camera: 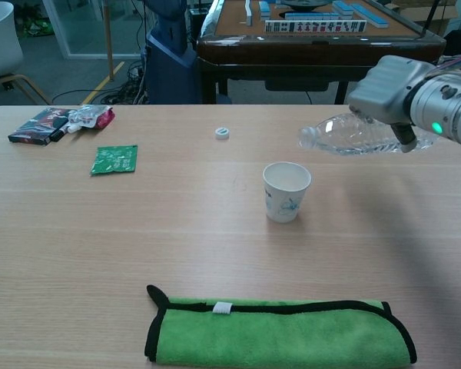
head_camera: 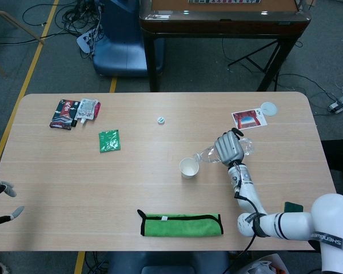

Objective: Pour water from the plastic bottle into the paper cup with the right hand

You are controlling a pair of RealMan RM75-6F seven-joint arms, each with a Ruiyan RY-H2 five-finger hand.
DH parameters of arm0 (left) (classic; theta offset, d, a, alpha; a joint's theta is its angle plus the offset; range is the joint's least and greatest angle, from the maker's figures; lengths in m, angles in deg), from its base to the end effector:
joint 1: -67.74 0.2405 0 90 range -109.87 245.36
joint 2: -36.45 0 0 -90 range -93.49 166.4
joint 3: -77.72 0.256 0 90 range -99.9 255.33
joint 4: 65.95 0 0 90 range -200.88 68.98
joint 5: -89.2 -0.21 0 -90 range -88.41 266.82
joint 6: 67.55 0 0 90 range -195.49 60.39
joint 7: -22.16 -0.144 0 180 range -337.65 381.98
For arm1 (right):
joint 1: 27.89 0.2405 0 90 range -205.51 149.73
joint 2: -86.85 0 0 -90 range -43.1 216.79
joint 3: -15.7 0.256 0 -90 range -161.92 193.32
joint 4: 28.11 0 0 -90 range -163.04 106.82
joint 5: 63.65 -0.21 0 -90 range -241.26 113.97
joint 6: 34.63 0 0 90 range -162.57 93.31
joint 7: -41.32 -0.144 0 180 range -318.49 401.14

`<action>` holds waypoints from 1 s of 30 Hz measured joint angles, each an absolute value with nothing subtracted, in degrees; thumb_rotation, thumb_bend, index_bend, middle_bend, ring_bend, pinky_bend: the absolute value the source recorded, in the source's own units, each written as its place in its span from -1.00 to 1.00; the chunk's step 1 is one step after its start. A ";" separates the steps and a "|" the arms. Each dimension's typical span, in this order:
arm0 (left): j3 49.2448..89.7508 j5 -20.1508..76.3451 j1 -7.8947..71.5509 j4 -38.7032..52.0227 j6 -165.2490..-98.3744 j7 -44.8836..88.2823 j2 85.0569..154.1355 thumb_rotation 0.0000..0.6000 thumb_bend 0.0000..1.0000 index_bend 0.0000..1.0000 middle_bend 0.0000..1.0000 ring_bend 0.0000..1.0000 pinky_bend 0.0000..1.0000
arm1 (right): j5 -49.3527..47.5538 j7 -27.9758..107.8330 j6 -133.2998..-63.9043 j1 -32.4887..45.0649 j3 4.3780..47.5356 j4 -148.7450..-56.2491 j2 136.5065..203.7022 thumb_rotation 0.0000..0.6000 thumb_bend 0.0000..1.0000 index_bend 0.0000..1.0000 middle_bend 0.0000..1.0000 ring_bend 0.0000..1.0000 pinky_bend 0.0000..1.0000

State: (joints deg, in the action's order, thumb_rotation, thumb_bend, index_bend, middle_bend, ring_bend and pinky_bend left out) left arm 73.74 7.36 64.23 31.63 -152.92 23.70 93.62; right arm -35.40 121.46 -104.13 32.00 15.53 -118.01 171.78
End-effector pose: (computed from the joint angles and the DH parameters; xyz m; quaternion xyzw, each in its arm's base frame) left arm -0.3122 0.1766 0.1963 -0.5635 -0.3999 -0.3796 0.6152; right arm -0.1445 -0.3749 0.0143 0.7957 -0.0687 0.0234 0.6013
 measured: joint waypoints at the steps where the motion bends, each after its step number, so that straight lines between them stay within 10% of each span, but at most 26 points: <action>1: 73.73 7.39 64.23 31.62 -152.92 23.70 93.61 1.00 -0.78 0.07 -0.22 -0.27 0.11 | -35.39 121.70 -104.19 32.03 15.46 -117.97 171.82 1.00 -0.76 0.11 0.17 -0.09 -0.09; 30: 73.59 7.55 64.33 31.74 -153.00 24.20 93.35 1.00 -0.78 0.07 -0.22 -0.27 0.11 | -36.19 125.38 -105.42 32.44 15.63 -117.72 172.98 1.00 -0.76 0.11 0.17 -0.09 -0.09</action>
State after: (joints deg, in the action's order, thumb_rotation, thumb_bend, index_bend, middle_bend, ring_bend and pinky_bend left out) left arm 73.59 7.55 64.33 31.74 -153.00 24.20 93.35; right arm -36.19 125.38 -105.42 32.44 15.63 -117.72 172.98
